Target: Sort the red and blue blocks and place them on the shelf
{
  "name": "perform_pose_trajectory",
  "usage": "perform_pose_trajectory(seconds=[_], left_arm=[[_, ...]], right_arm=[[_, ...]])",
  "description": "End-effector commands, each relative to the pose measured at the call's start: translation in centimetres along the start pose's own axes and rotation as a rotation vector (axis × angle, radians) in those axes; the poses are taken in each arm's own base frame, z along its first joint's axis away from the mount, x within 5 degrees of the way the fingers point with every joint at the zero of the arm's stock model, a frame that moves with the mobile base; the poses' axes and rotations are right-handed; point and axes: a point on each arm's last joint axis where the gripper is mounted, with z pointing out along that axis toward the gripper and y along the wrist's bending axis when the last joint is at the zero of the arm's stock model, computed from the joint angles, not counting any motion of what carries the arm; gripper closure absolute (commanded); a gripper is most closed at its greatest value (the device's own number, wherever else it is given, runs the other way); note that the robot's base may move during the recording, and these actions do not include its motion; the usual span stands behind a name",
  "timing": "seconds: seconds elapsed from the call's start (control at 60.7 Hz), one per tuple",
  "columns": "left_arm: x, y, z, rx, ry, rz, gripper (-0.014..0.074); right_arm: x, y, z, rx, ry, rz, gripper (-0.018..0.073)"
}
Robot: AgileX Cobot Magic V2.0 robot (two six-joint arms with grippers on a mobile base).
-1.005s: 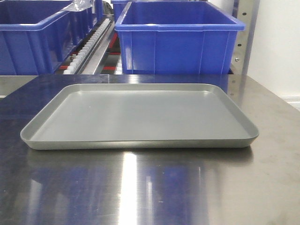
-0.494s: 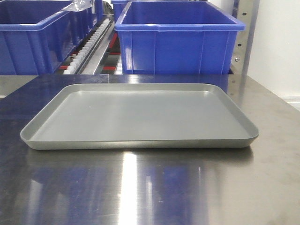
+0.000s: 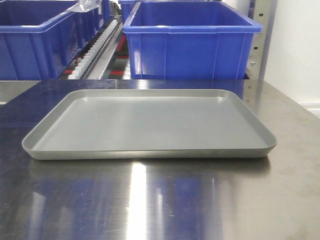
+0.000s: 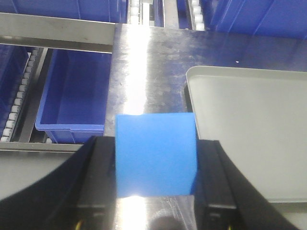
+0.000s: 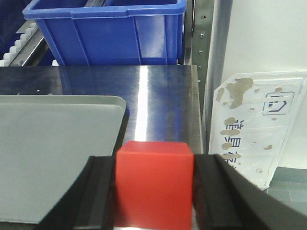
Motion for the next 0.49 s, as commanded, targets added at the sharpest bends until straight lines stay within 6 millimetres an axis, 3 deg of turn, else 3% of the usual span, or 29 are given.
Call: perform_pose_trajectory(seconds=[0.0,0.478], left_arm=[[-1.63,-0.26,-0.53,0.019,-0.113,0.0,0.0469],[-1.63,-0.26,-0.53,0.019,-0.113,0.0,0.0469]], right_arm=[[-1.84,0.12,-0.27,-0.003,-0.123,-0.009,0.0499],[-1.84,0.12,-0.27,-0.003,-0.123,-0.009,0.0499]])
